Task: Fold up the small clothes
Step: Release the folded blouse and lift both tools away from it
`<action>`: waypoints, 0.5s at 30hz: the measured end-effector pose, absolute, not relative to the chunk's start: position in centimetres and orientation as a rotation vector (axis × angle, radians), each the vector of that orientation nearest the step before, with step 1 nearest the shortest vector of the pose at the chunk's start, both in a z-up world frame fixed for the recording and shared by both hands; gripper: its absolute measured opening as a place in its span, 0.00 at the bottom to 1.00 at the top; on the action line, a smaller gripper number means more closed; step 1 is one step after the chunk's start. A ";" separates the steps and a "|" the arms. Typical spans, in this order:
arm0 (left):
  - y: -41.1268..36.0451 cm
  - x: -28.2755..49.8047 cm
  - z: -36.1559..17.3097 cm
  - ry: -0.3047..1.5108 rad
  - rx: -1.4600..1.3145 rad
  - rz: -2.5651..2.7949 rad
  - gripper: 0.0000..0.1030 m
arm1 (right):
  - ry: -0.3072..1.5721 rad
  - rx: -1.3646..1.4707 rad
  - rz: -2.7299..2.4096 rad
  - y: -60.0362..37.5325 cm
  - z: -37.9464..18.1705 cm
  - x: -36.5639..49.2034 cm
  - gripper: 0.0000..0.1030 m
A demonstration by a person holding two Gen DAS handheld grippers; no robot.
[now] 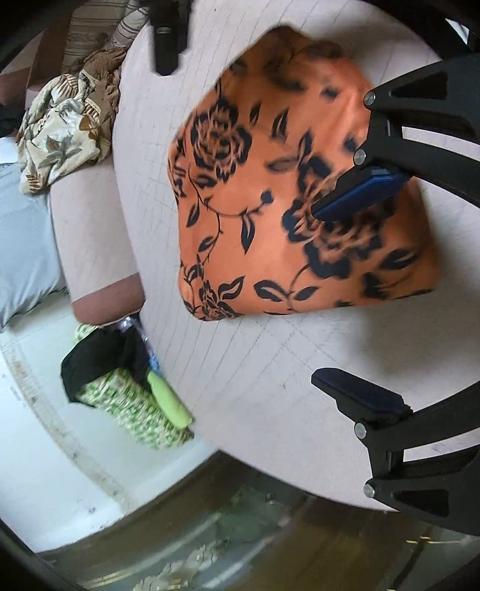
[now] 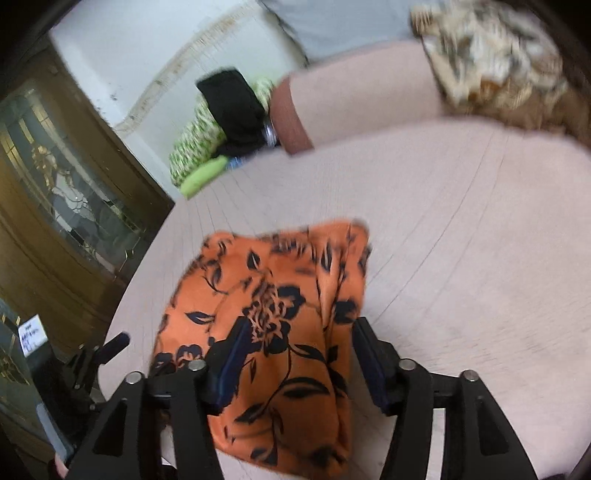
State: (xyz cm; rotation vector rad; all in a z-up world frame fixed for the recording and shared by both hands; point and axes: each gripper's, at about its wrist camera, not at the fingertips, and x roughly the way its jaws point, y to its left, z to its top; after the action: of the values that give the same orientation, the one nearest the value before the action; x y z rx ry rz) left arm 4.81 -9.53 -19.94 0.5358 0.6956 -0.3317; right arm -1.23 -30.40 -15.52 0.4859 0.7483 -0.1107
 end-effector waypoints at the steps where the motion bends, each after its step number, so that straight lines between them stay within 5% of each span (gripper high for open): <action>1: -9.5 4.0 -19.3 0.687 0.527 -0.314 0.81 | 0.734 0.456 -0.123 -30.1 -14.5 -1.9 0.65; 5: -9.3 0.1 -15.5 0.592 0.501 -0.266 0.92 | 0.688 0.360 -0.158 -28.6 -10.8 -4.3 0.66; 15: -8.2 -4.9 -4.1 0.409 0.379 -0.220 0.93 | 0.574 0.302 -0.138 -26.3 -3.4 -10.5 0.67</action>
State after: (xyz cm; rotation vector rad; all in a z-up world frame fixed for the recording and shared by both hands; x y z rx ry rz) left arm -4.87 -8.22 -4.10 0.3790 0.4092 -0.2203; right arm -10.45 -26.32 -3.36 0.3017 0.5744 -0.1380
